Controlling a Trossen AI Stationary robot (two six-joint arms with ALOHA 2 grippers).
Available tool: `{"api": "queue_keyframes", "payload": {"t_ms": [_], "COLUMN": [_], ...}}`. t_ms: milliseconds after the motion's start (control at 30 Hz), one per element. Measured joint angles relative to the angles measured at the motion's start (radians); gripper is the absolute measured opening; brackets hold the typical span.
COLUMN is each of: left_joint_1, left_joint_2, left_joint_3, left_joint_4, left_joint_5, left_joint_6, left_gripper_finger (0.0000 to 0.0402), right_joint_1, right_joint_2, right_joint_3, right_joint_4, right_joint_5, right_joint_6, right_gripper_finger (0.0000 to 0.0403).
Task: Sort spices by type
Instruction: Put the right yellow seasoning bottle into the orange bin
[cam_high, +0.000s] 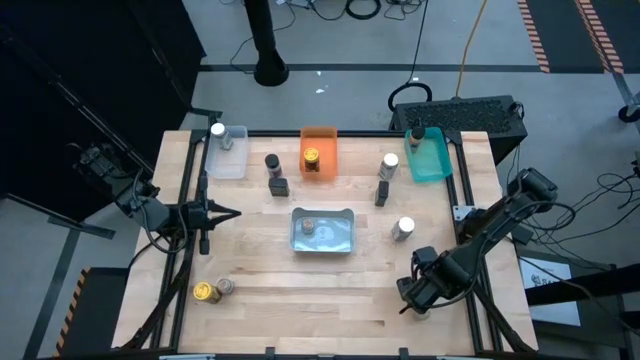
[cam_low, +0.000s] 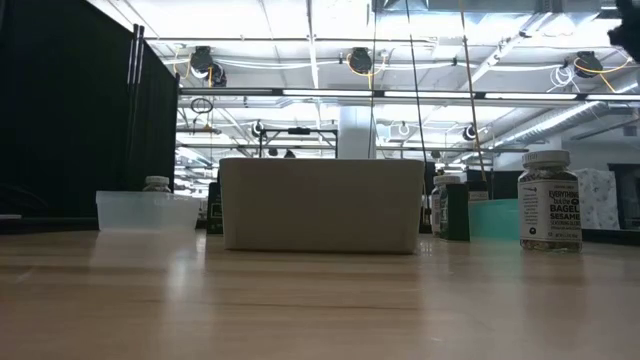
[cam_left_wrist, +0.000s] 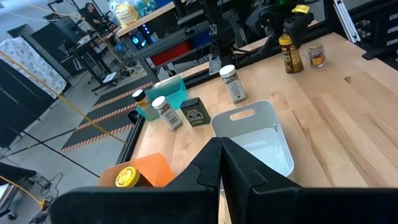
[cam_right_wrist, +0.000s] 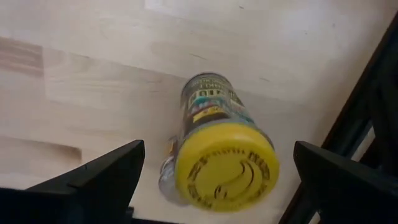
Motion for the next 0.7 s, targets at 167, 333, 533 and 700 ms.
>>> {"api": "queue_keyframes", "payload": {"t_ms": [167, 333, 533, 700], "left_joint_1": [0.000, 0.000, 0.000, 0.000], "left_joint_2": [0.000, 0.000, 0.000, 0.000], "left_joint_3": [0.000, 0.000, 0.000, 0.000], "left_joint_4": [0.000, 0.000, 0.000, 0.000], "left_joint_5": [0.000, 0.000, 0.000, 0.000], "left_joint_6": [0.001, 0.001, 0.002, 0.002], "left_gripper_finger": [0.0015, 0.0015, 0.0015, 0.0015], "right_joint_1": [0.000, 0.000, 0.000, -0.001], "right_joint_2": [0.001, 0.001, 0.001, 0.001], "right_joint_3": [-0.067, -0.116, -0.126, -0.126], "right_joint_4": [0.095, 0.176, 0.167, 0.161], "right_joint_5": [0.000, -0.001, -0.005, -0.043], "right_joint_6": [-0.018, -0.017, -0.007, -0.004], "right_gripper_finger": [0.0396, 0.0396, 0.0364, 0.0286]}}
